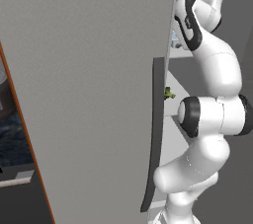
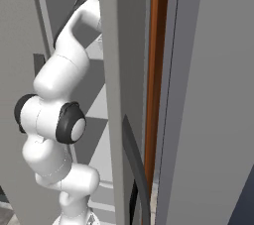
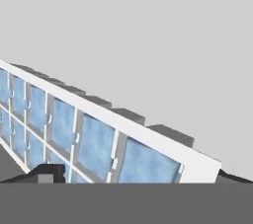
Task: Open the freezer door, pick up the ice cube tray from the freezer, and place it on the dining counter.
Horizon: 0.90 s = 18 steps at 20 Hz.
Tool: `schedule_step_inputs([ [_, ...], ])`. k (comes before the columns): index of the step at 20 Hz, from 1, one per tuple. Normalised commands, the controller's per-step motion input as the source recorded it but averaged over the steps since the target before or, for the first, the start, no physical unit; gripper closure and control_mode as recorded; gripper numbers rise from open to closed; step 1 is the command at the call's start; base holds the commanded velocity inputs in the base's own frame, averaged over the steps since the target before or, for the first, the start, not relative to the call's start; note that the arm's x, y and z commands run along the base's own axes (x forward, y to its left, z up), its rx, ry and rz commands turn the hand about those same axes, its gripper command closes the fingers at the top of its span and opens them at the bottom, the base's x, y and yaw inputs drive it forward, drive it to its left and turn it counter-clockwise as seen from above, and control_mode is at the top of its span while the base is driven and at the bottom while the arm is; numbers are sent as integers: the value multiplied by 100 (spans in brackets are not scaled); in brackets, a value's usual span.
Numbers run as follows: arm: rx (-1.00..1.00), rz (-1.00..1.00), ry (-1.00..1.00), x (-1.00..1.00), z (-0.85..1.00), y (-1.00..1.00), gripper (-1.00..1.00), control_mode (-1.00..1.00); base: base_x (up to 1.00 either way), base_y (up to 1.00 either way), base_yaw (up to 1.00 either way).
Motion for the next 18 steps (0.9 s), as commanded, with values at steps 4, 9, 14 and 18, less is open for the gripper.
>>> schedule_step_inputs([
  [4, 0, 0, 0, 0, -35, 0, 100, -100, 0, 0, 0],
  [9, 0, 0, -5, 0, -23, 0, 100, -100, 0, 0, 0],
  [14, 1, -1, -7, -7, -2, -1, 100, -100, 0, 0, 0],
  [18, 3, -2, -25, -33, 10, -2, 100, -100, 0, 0, 0],
])
